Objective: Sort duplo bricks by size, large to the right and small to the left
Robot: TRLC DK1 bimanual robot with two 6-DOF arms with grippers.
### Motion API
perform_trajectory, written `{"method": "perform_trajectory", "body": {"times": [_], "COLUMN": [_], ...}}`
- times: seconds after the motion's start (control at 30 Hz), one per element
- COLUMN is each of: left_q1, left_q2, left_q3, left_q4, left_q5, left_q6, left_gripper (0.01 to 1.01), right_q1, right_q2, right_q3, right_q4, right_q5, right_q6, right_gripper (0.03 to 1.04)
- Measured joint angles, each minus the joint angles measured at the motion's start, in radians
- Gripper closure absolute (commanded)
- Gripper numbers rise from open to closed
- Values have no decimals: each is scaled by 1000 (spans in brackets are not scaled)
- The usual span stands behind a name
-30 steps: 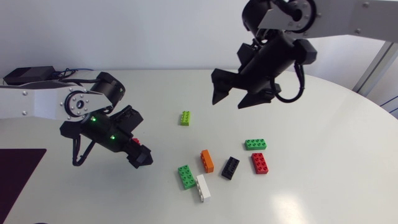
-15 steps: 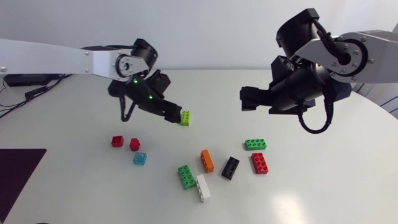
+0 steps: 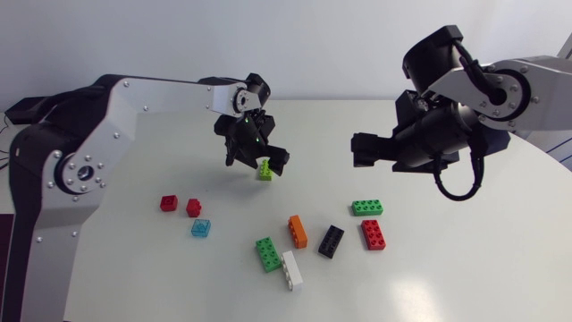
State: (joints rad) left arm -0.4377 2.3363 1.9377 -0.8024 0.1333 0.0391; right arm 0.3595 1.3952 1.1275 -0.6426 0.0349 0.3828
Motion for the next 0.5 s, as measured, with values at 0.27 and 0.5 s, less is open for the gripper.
{"method": "perform_trajectory", "body": {"times": [0.27,0.5], "left_q1": [0,0], "left_q2": [121,157], "left_q3": [184,190], "left_q4": [-62,-92], "left_q5": [-71,-79], "left_q6": [-39,-57], "left_gripper": [225,666], "right_q1": [-2,-6], "right_q2": [-7,-7], "right_q3": [-3,-5], "right_q4": [10,14], "right_q5": [0,0], "right_q6": [0,0], "right_gripper": [57,59]}}
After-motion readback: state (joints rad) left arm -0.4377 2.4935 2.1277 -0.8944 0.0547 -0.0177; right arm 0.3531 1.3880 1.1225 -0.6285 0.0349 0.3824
